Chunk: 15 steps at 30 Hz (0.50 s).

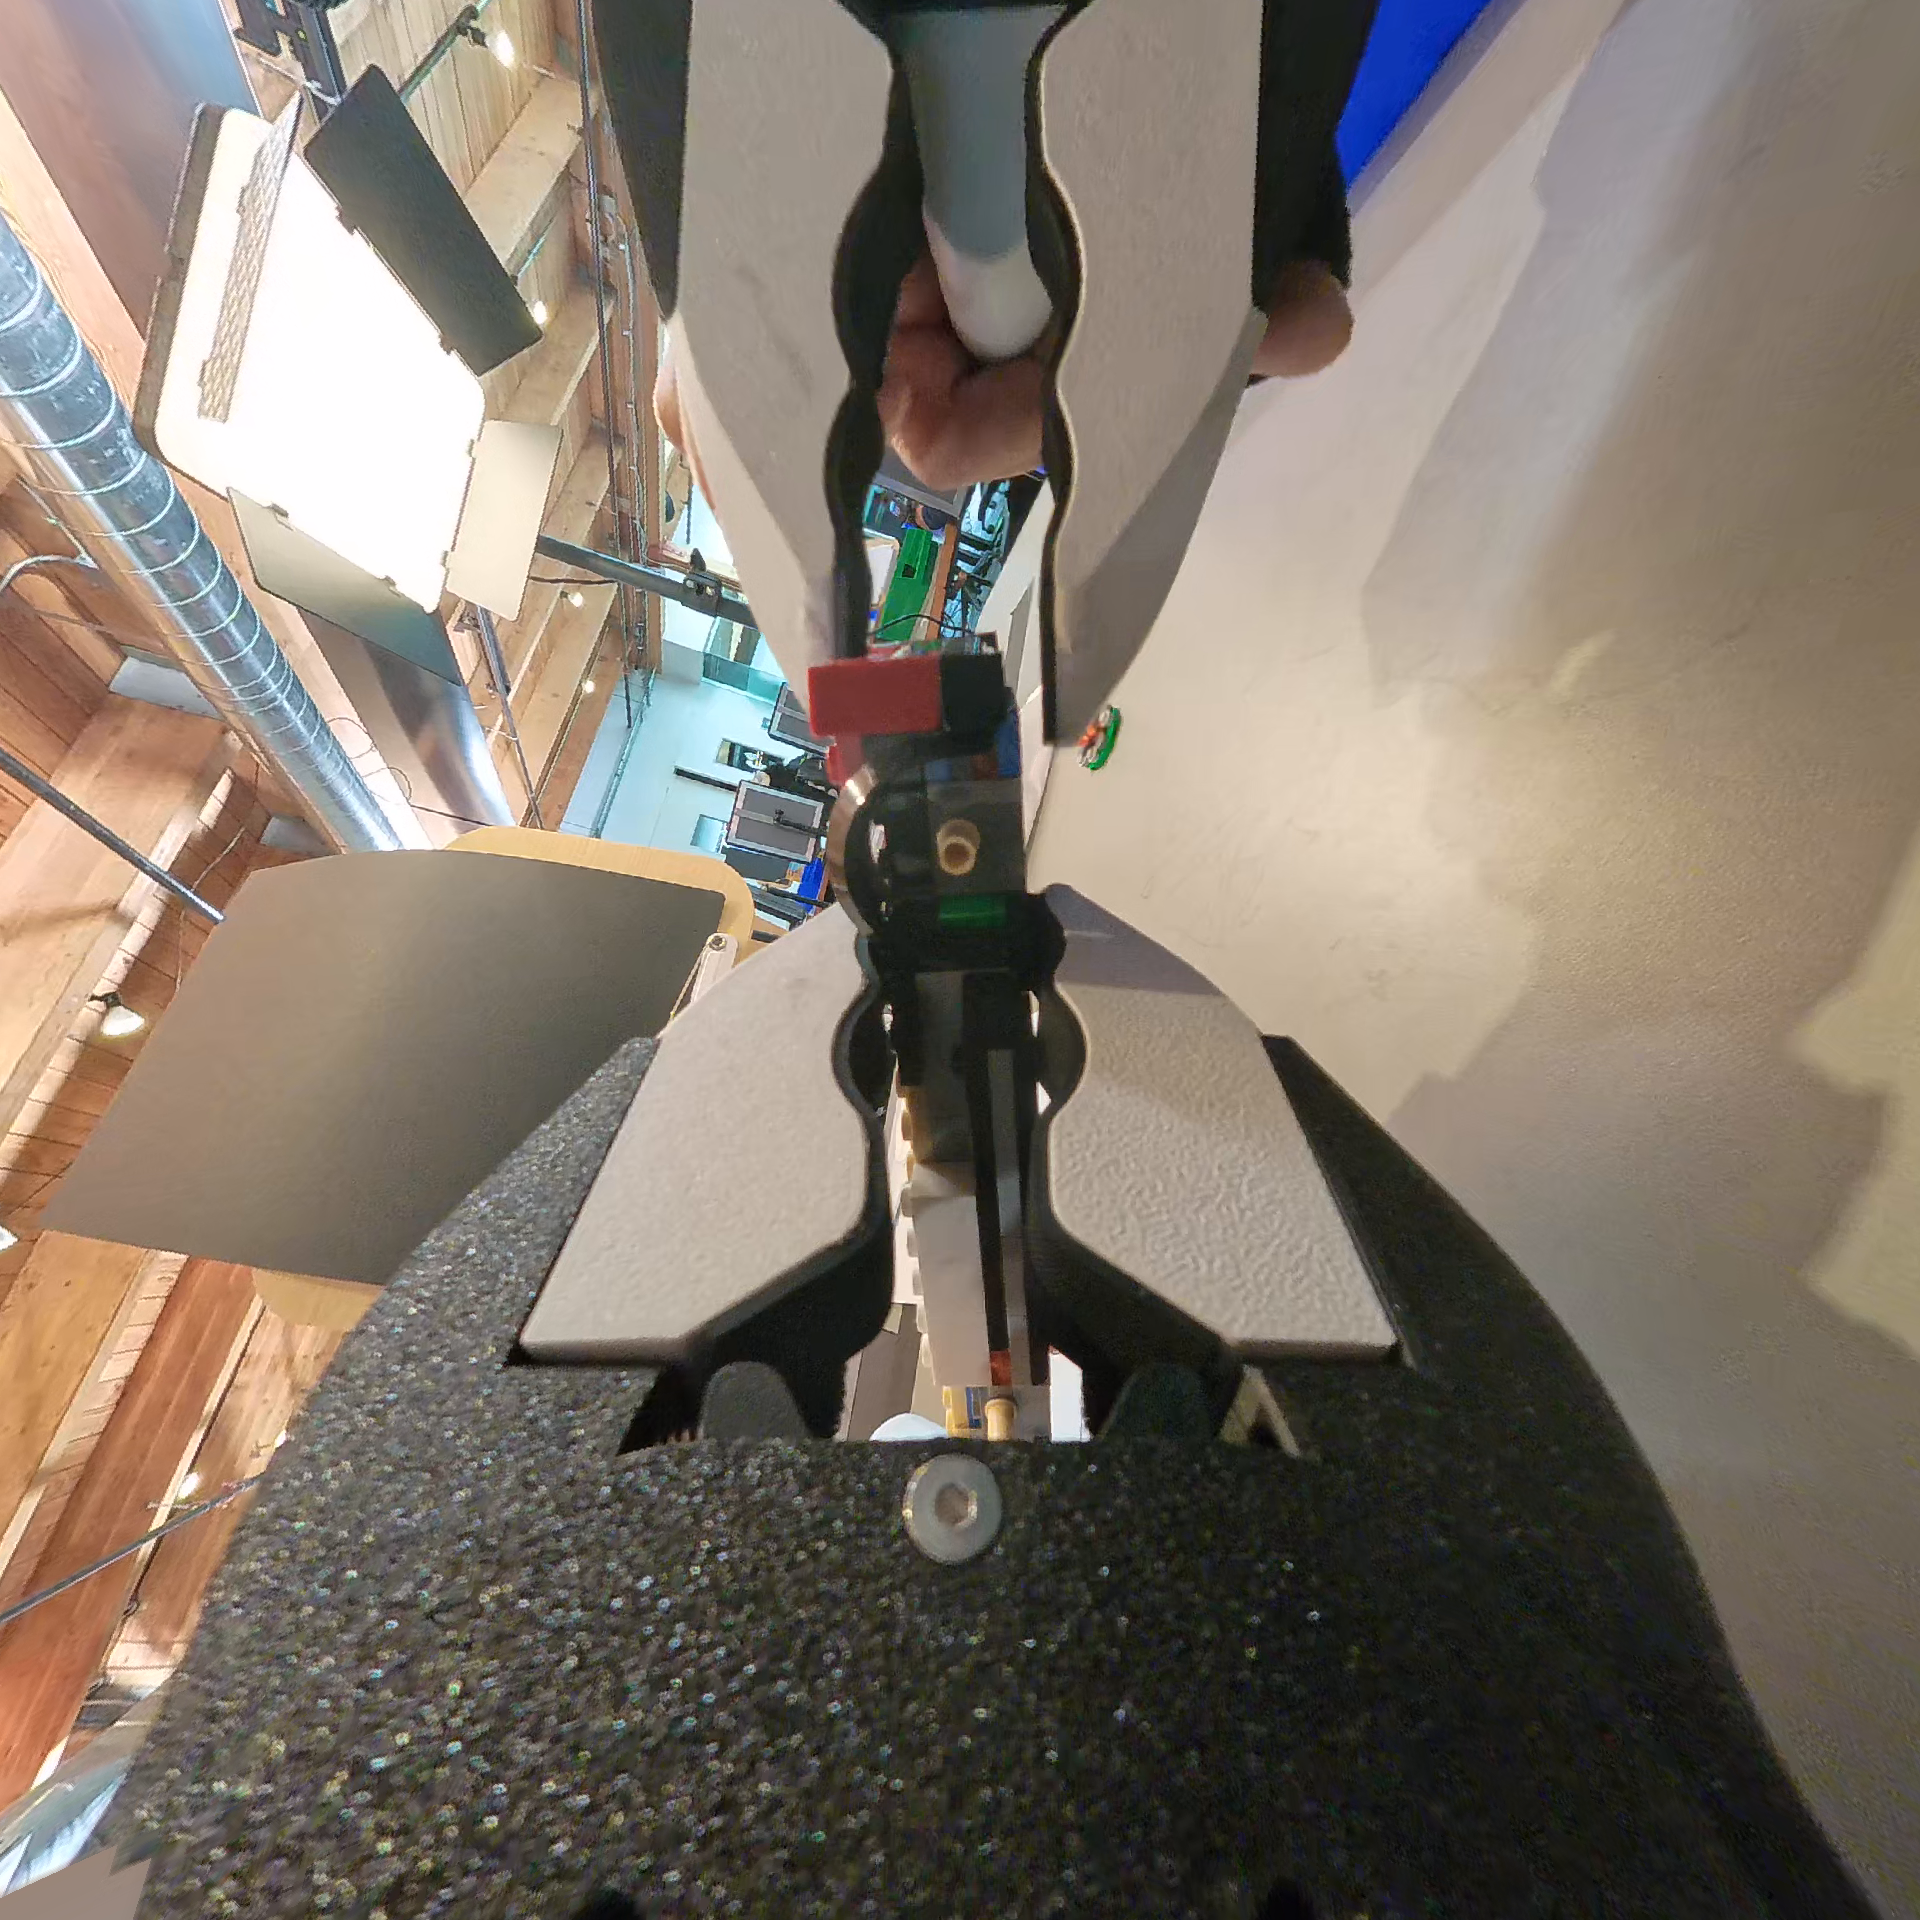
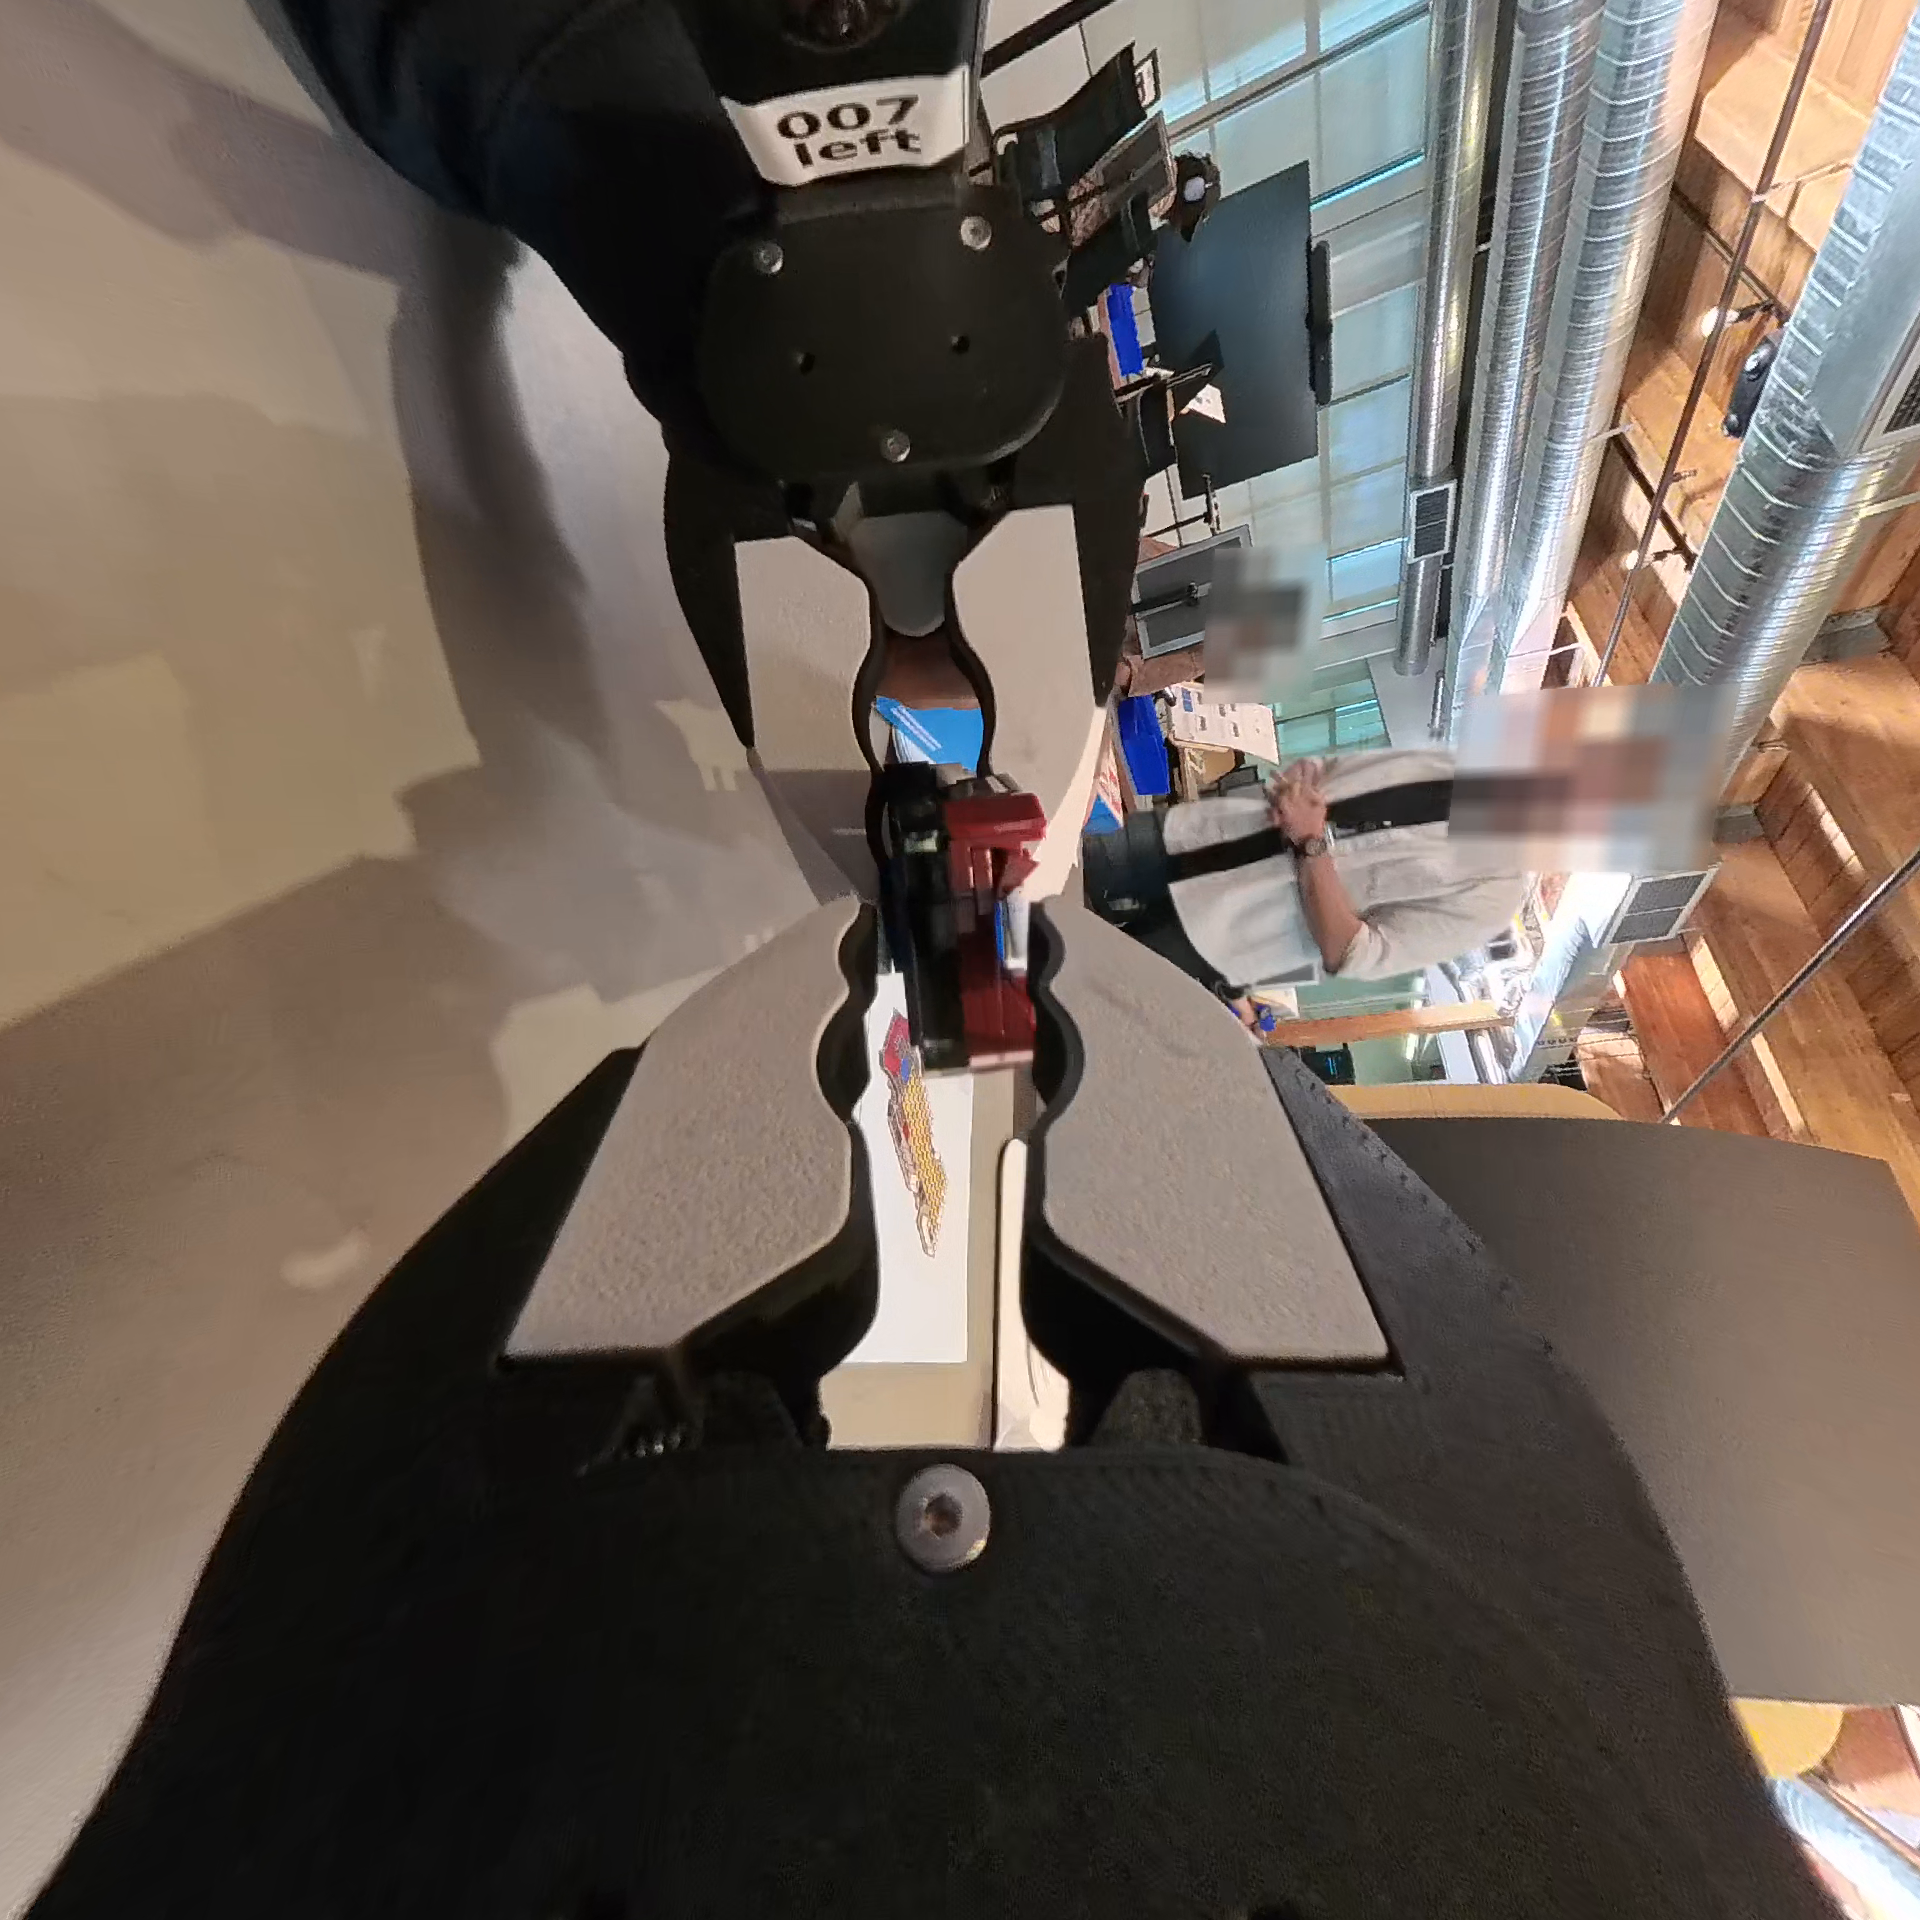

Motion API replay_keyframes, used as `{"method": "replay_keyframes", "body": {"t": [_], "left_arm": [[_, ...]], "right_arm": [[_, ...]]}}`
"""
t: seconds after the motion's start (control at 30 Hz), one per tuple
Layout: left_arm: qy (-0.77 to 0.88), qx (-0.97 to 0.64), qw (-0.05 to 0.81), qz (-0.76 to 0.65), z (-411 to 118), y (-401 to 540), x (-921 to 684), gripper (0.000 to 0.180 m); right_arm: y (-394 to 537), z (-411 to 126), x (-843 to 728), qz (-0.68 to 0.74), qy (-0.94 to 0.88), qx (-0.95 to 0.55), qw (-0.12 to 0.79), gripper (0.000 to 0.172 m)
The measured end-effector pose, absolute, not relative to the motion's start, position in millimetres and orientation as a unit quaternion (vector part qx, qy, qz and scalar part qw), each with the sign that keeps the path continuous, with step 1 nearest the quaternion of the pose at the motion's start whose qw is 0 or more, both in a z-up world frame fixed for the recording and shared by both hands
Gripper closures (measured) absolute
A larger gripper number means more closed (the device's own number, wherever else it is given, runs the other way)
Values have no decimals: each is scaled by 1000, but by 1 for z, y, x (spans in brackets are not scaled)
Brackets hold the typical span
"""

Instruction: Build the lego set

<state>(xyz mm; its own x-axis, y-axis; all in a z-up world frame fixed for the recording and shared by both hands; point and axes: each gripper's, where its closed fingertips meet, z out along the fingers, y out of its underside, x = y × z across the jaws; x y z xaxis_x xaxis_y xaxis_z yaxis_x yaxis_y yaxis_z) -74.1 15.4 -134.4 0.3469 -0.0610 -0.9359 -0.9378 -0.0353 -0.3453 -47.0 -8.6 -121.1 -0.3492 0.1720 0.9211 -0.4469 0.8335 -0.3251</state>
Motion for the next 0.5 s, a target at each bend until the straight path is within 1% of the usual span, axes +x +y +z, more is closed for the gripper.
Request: {"method": "replay_keyframes", "body": {"t": [0.2, 0.5], "left_arm": [[415, -603, 556, 393, -135, 15, -74, 156], [413, -611, 554, 387, -136, 15, -74, 156]], "right_arm": [[-13, -118, -44, 287, -769, 94, 564, 145], [-15, -118, -44, 296, -765, 92, 565, 149]]}}
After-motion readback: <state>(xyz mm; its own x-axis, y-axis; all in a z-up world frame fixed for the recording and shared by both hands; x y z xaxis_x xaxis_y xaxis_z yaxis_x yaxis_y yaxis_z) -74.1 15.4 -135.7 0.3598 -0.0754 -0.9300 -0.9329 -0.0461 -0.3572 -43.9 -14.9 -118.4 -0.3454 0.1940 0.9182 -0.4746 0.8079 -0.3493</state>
